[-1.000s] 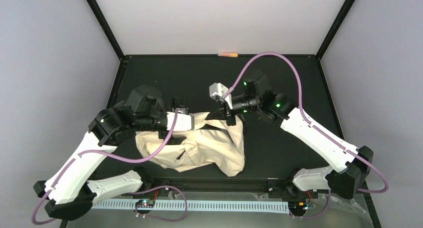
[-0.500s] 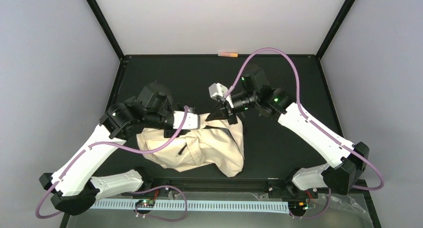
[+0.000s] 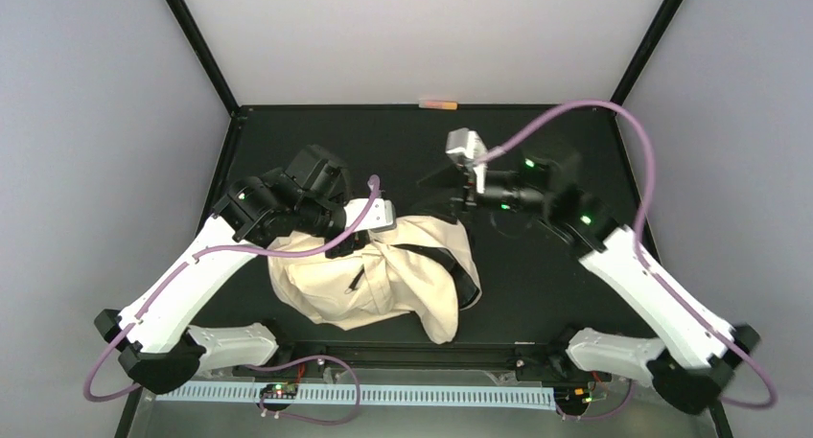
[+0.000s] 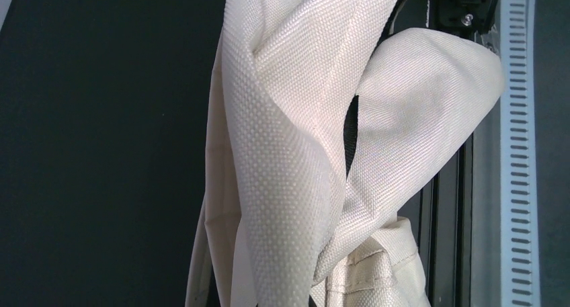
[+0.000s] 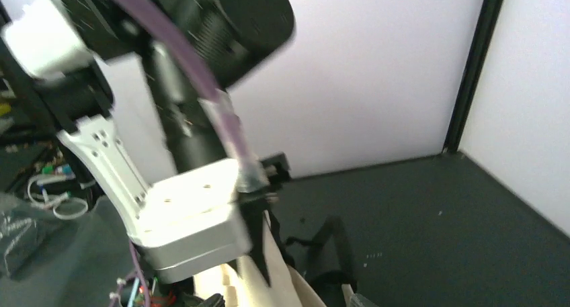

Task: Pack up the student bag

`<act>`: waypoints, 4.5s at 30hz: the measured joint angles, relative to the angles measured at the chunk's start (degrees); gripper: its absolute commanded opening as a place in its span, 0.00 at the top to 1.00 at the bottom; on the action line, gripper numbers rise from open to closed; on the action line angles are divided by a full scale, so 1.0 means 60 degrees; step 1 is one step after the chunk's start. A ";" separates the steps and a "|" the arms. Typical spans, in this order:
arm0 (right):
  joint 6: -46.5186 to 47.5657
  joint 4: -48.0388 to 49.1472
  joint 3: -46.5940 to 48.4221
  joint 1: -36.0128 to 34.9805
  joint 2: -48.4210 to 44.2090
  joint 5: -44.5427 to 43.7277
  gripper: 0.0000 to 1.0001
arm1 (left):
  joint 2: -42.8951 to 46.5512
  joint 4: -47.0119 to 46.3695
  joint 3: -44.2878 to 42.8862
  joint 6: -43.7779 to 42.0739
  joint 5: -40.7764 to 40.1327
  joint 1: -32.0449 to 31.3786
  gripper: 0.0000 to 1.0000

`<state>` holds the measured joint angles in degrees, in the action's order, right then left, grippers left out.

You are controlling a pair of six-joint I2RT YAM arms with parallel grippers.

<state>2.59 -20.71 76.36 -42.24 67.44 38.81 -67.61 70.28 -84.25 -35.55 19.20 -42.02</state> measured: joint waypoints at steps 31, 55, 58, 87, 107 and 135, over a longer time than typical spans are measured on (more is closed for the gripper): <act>-0.6138 0.4178 -0.5552 -0.1173 -0.1647 -0.3085 0.58 | 0.0026 -0.0062 -0.0011 0.1053 -0.0492 0.0091 0.98; -0.5621 0.4739 -0.4856 -0.1249 -0.0874 -0.1173 0.99 | 0.0029 -0.0066 -0.0011 0.1042 -0.0477 0.0127 0.98; -0.5588 0.4739 -0.4732 -0.1319 -0.0750 -0.1089 0.93 | 0.0036 -0.0066 -0.0011 0.1042 -0.0477 0.0127 0.98; -0.5625 0.4466 -0.4623 -0.1825 0.0160 -0.1056 0.97 | 0.0120 -0.0036 -0.0011 0.1031 -0.0481 0.0127 0.98; -0.4747 0.1676 -0.4619 -0.1315 -0.1315 -0.3457 0.99 | 0.0153 -0.0084 -0.0011 0.0852 -0.0940 0.0120 0.98; -0.4408 0.1457 -0.6302 0.1096 -0.1851 -0.1625 0.99 | -0.0470 -0.0004 -0.0146 -0.1366 -0.0433 0.1246 0.01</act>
<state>-23.86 -11.97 38.54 -35.66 56.34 29.06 -70.43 70.26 -85.12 -43.75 16.60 -34.54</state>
